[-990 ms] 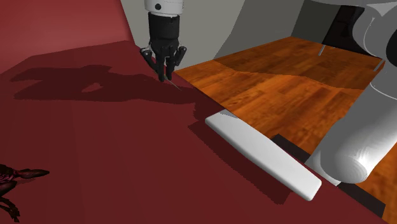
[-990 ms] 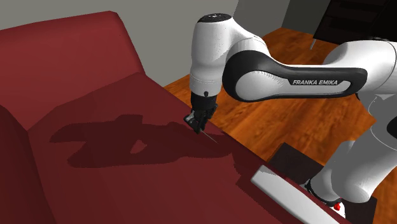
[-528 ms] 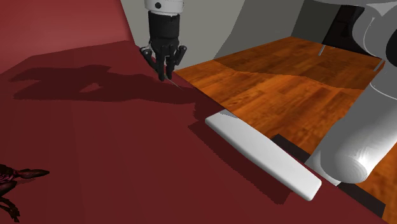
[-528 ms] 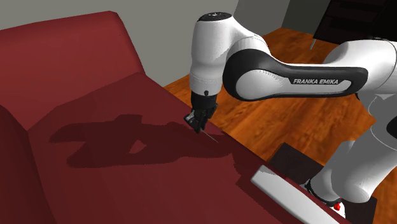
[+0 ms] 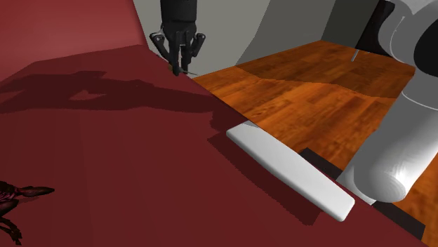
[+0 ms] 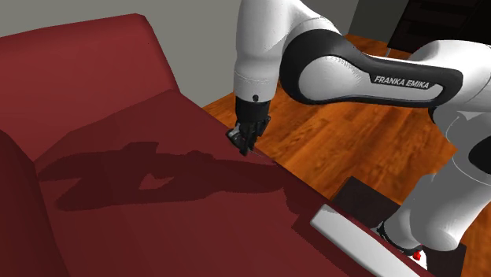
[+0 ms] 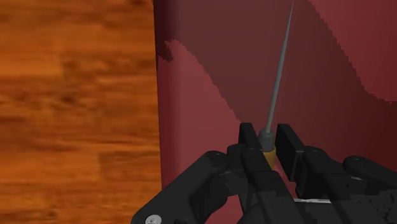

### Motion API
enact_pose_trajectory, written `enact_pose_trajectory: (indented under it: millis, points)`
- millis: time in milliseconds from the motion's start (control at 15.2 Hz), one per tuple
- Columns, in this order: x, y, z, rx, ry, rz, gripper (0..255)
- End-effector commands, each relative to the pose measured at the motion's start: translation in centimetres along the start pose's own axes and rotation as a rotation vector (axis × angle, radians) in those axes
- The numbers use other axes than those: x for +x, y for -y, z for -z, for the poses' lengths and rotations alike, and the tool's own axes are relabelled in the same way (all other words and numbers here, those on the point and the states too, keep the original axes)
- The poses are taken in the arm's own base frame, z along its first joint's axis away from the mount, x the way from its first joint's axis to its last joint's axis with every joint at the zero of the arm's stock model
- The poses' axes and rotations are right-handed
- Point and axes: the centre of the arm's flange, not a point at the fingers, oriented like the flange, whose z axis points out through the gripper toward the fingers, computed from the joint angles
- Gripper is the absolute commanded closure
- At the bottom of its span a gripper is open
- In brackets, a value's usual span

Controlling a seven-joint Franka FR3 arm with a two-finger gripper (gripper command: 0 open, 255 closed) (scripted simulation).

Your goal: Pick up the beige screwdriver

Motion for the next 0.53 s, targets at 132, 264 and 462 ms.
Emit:
enact_pose_trajectory:
  millis: [132, 264, 462]
  points:
    - [0.1, 0.1, 2.0, 0.0, 0.0, 0.0, 255]
    - [0.2, 0.2, 3.1, 0.0, 0.0, 0.0, 255]
    - [0.2, 0.3, 3.7, 0.0, 0.0, 0.0, 255]
